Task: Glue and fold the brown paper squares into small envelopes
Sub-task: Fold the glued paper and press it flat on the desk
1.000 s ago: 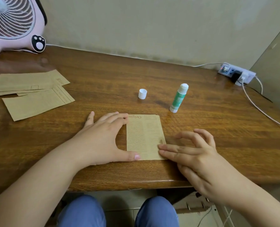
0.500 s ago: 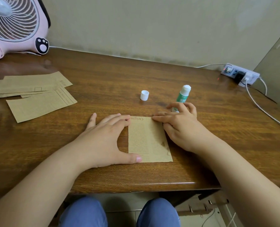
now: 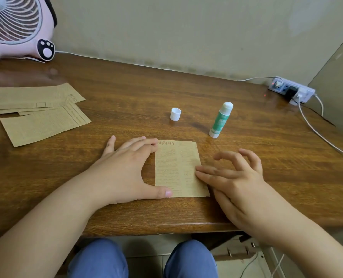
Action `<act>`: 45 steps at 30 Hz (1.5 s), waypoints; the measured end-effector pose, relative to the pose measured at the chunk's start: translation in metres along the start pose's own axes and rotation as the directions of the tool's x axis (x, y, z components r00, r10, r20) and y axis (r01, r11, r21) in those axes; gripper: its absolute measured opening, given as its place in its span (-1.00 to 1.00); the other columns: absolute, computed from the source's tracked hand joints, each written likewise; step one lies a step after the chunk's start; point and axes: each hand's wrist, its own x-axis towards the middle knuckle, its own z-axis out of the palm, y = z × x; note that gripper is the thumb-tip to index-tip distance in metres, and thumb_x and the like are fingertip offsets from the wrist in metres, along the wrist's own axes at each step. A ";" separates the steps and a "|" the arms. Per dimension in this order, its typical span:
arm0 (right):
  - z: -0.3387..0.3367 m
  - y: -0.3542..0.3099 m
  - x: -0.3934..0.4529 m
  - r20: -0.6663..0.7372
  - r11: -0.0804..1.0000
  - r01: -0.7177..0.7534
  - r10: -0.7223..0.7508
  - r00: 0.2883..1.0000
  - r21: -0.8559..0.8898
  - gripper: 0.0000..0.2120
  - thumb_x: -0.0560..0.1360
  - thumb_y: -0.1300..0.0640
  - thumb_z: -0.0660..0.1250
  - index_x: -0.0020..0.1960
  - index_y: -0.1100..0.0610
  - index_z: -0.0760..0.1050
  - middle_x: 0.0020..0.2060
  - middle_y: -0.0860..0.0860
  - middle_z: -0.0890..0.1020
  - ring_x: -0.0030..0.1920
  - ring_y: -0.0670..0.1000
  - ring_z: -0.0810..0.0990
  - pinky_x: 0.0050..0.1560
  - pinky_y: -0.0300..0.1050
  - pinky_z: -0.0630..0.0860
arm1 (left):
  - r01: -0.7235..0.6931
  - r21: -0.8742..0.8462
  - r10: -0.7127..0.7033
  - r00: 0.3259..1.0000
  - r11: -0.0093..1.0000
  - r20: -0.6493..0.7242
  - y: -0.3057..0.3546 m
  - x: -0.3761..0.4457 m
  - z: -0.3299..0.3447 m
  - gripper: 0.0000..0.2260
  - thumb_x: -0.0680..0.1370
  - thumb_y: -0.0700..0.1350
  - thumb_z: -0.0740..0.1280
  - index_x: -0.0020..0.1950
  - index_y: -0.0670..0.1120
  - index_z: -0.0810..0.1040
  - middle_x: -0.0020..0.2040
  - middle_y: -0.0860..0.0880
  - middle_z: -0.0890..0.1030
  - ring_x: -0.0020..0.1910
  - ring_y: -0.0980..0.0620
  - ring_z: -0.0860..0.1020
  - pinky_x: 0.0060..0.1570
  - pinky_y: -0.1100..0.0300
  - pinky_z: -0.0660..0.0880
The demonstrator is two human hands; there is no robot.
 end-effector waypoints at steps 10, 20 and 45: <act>-0.014 -0.012 -0.014 -0.065 0.994 0.106 -0.107 0.992 -0.020 -0.65 0.42 0.10 0.14 0.10 -0.05 0.59 0.08 -0.23 0.59 0.23 0.00 0.41 0.30 0.15 0.14 | -0.008 0.009 0.008 1.000 1.000 0.002 0.000 0.000 0.000 0.07 0.10 0.59 0.02 0.53 0.15 -0.08 0.50 0.32 -0.13 0.38 0.37 -0.23 0.45 -0.11 -0.32; 0.009 -0.005 0.029 0.007 0.997 -0.022 0.021 1.000 0.077 -0.57 0.45 0.05 0.06 0.26 -0.17 0.47 0.17 -0.29 0.51 0.28 -0.08 0.36 0.35 0.11 0.03 | -0.004 0.000 0.004 1.000 1.000 0.029 -0.003 0.000 0.001 0.05 0.15 0.56 0.12 0.53 0.15 -0.11 0.50 0.32 -0.17 0.44 0.32 -0.26 0.44 -0.10 -0.34; 0.019 0.005 0.045 -0.077 0.890 -0.294 0.340 0.937 0.349 -0.60 0.59 0.00 0.09 0.42 -0.04 0.31 0.31 -0.19 0.35 0.34 -0.18 0.27 0.30 -0.31 0.19 | 0.049 0.026 -0.048 0.997 0.998 -0.068 -0.005 -0.005 0.005 -0.14 0.37 0.48 0.10 0.55 0.14 -0.12 0.52 0.25 -0.23 0.48 0.22 -0.27 0.44 -0.13 -0.34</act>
